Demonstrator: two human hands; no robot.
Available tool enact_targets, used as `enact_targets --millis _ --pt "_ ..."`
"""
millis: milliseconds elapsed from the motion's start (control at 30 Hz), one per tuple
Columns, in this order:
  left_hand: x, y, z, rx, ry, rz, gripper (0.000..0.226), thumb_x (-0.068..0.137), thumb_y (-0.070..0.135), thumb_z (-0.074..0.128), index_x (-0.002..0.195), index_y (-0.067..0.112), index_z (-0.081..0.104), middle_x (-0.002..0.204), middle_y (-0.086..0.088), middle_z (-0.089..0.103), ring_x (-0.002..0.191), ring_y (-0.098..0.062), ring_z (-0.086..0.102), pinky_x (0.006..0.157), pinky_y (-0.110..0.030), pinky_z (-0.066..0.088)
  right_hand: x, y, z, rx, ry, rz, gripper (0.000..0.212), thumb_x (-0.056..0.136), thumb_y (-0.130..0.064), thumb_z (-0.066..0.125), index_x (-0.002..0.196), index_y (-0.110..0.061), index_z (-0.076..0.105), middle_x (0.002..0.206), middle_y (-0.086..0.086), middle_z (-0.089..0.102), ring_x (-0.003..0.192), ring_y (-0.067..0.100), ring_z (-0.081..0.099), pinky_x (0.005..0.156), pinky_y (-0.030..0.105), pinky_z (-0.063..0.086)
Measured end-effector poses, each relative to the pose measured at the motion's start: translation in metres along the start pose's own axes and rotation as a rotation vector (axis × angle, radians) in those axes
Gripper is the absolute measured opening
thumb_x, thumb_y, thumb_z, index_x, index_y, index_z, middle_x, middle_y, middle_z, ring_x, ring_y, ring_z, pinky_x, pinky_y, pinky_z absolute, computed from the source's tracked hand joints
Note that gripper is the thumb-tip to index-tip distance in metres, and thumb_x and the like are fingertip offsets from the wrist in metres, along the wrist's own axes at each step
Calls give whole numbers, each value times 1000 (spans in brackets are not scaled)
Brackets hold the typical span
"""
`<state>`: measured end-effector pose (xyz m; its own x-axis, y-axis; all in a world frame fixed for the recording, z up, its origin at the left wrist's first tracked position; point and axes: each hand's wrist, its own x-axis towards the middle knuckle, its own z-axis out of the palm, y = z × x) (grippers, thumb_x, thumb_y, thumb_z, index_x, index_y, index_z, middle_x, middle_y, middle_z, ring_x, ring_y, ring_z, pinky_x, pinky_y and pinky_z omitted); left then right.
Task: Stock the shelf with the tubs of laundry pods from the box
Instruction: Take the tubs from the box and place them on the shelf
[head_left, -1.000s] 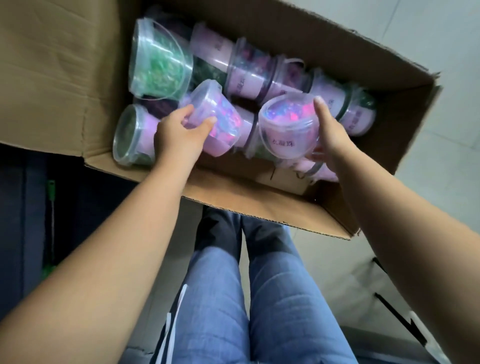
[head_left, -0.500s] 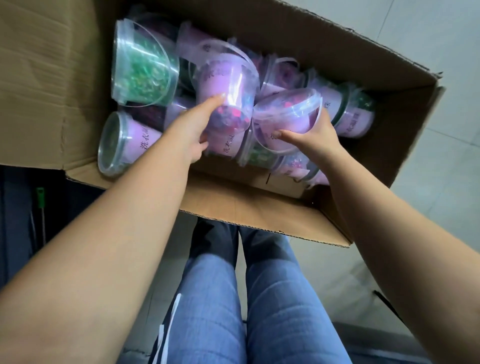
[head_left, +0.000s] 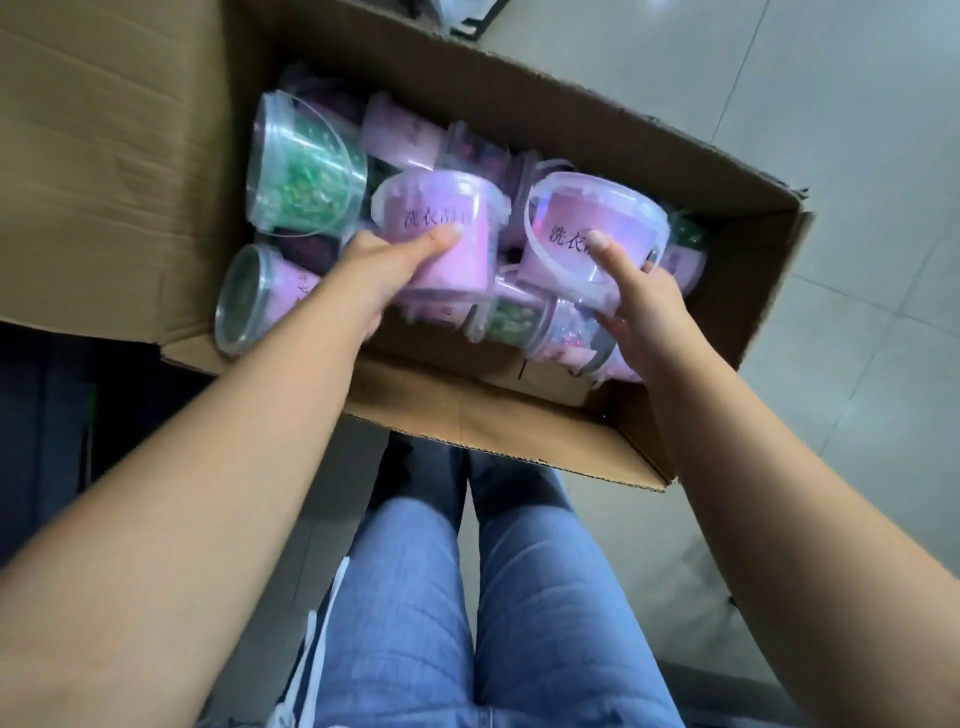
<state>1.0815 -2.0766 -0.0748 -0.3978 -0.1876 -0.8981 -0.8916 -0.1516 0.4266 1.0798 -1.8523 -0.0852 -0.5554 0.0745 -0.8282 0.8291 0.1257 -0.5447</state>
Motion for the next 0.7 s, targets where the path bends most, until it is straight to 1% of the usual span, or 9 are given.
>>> enact_targets --millis 67,133,200,267,333,433,567,633,700 --pt "-37 -3 -15 -132 -25 10 39 71 23 75 103 10 57 99 -7 66 81 -14 64 80 -31 52 -26 -12 8 4 -70 2 68 48 -62 77 100 -19 66 106 1 68 101 17 63 78 34 54" --pt "-80 -3 -32 -220 -20 39 30 76 14 69 104 11 57 106 -7 65 80 -11 63 80 -25 51 -58 -31 18 -4 -170 -56 78 45 -64 79 106 -17 65 111 6 69 105 25 64 85 46 53" --pt "-121 0 -47 -290 0 123 65 57 20 83 114 9 52 113 -9 64 86 -13 62 81 -25 51 -86 -51 26 3 -288 -152 85 46 -63 80 113 -13 63 110 8 69 104 26 65 86 43 50" --pt "-165 4 -62 -323 46 233 104 24 35 90 116 9 51 106 -4 66 90 -13 62 70 -19 54 -116 -72 33 -12 -400 -260 81 53 -55 79 116 -9 60 111 8 69 104 24 65 91 40 48" --pt "-208 1 -76 -396 112 347 105 14 34 87 111 13 50 101 2 67 88 -8 62 64 -15 54 -144 -93 39 -34 -521 -360 74 56 -46 76 117 -8 59 111 9 69 104 23 65 94 39 47" --pt "-265 -9 -88 -553 241 465 130 3 45 88 120 14 41 111 2 60 94 -4 60 69 -14 54 -186 -122 52 -109 -690 -495 72 54 -42 75 116 -8 59 110 10 69 103 23 65 91 36 50" --pt "-336 -36 -104 -696 401 590 126 5 54 86 118 16 48 108 5 64 93 -3 63 74 -18 53 -247 -145 80 -230 -902 -639 94 47 -56 83 123 -10 53 117 12 65 108 25 63 92 38 50" --pt "-373 -56 -115 -733 485 673 111 9 54 87 109 18 55 97 7 69 85 -4 66 73 -20 55 -283 -148 97 -289 -1017 -685 97 48 -57 82 126 -10 50 117 11 65 107 25 63 91 39 51" --pt "-409 -80 -127 -790 574 726 113 13 54 88 113 13 54 100 2 69 91 -10 66 81 -28 55 -318 -144 115 -335 -1109 -739 96 46 -56 83 125 -11 51 113 11 66 105 26 64 89 39 53"
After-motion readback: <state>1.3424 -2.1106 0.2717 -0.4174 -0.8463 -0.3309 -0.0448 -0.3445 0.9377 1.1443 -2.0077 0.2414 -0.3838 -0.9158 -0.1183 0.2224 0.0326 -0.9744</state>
